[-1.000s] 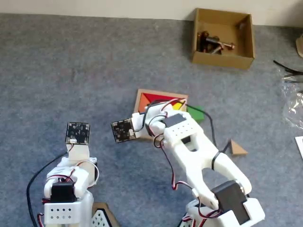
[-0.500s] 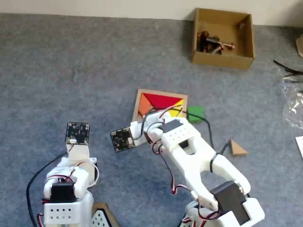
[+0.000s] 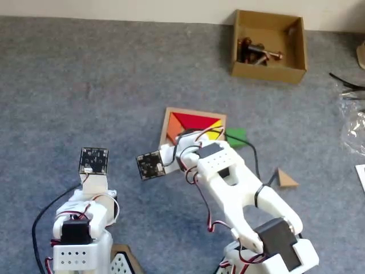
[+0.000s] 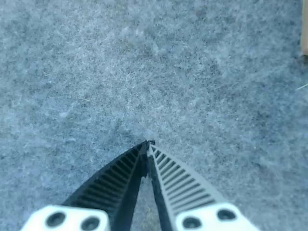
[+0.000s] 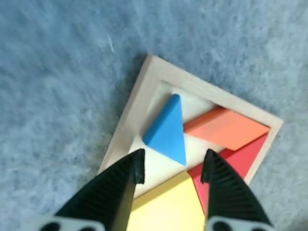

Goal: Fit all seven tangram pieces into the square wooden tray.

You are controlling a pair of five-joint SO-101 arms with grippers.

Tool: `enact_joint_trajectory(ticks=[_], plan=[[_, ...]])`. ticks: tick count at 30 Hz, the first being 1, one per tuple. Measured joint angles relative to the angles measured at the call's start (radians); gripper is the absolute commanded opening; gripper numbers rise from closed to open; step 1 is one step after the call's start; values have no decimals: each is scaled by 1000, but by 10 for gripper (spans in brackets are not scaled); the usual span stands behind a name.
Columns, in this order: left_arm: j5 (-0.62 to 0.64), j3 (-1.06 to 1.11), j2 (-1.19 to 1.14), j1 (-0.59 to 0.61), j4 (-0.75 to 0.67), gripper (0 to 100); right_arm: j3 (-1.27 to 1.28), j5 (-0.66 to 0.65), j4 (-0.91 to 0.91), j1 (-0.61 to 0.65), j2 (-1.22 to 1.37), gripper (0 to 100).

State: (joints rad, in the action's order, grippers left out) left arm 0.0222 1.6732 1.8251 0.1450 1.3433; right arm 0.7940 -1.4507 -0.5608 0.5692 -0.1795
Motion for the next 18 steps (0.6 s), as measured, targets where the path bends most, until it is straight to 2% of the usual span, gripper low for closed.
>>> enact_joint_trajectory(ticks=[3, 10, 18], plan=[[0, 0, 0, 0, 0, 7, 0, 127, 0, -3, 0, 26], [0, 0, 0, 0, 0, 7, -74, 463, -18, -9, 0, 5], [0, 0, 0, 0, 0, 7, -169, 601, -221, -9, 0, 5]])
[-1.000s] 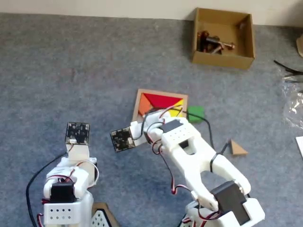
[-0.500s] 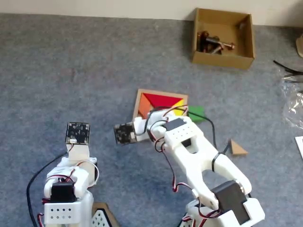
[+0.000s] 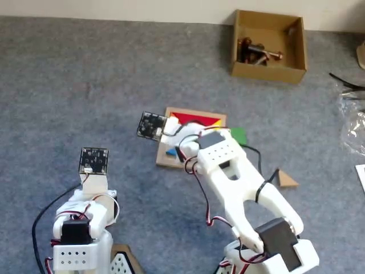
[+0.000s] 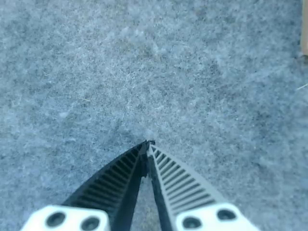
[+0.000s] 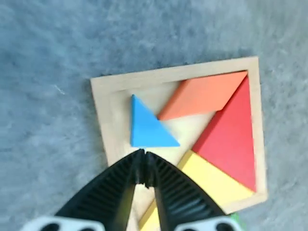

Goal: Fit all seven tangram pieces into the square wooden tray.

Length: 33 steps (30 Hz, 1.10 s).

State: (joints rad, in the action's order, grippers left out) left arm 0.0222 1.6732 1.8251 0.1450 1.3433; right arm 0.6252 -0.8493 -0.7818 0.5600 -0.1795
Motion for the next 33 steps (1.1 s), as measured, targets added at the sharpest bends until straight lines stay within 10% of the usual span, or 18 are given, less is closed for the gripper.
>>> enact_joint_trajectory(ticks=[18, 33], plan=[[0, 0, 0, 0, 0, 7, -46, 876, 103, 91, 0, 5], [0, 0, 0, 0, 0, 7, 144, 1074, 373, 91, 0, 5]])
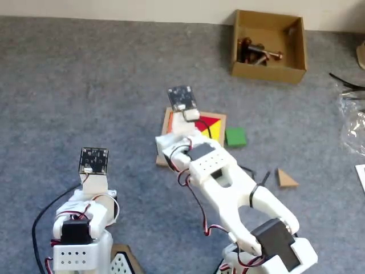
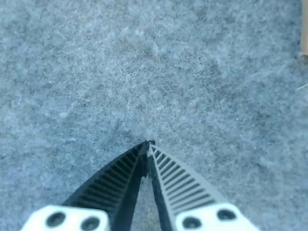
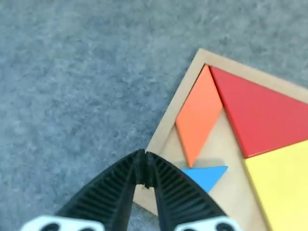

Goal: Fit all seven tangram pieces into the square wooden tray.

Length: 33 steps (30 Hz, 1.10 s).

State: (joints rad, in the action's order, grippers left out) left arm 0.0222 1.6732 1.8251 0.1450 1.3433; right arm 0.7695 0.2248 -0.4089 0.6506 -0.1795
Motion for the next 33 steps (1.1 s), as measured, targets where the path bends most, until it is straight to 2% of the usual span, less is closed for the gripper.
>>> enact_joint_trajectory(ticks=[7, 33], plan=[[0, 0, 0, 0, 0, 7, 75, 0, 68, 0, 0, 5], [0, 0, 0, 0, 0, 7, 192, 0, 132, -51, 0, 5]])
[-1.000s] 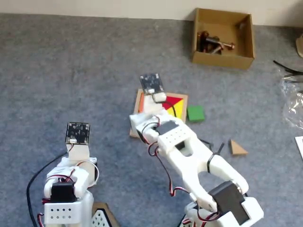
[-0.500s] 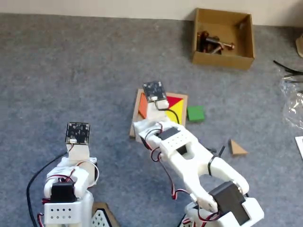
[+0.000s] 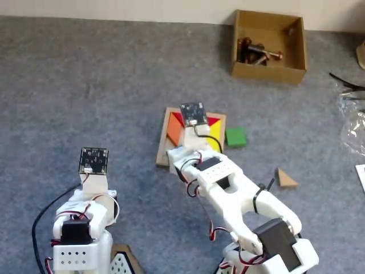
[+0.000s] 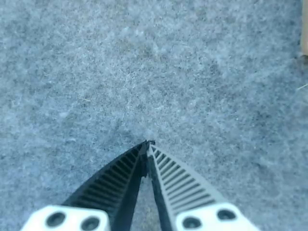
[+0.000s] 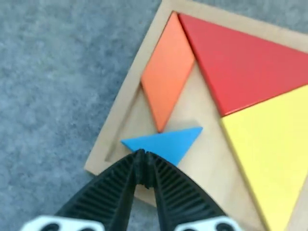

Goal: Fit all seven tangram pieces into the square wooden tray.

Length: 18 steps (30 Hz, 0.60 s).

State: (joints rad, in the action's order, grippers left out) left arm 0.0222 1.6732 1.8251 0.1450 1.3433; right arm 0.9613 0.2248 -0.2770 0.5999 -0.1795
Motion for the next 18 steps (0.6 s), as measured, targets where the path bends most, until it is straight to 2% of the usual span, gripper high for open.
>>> enact_joint_trajectory(ticks=[12, 18], plan=[[0, 0, 0, 0, 0, 7, 2, 0, 3, 0, 0, 5], [0, 0, 0, 0, 0, 7, 2, 0, 3, -41, 0, 5]])
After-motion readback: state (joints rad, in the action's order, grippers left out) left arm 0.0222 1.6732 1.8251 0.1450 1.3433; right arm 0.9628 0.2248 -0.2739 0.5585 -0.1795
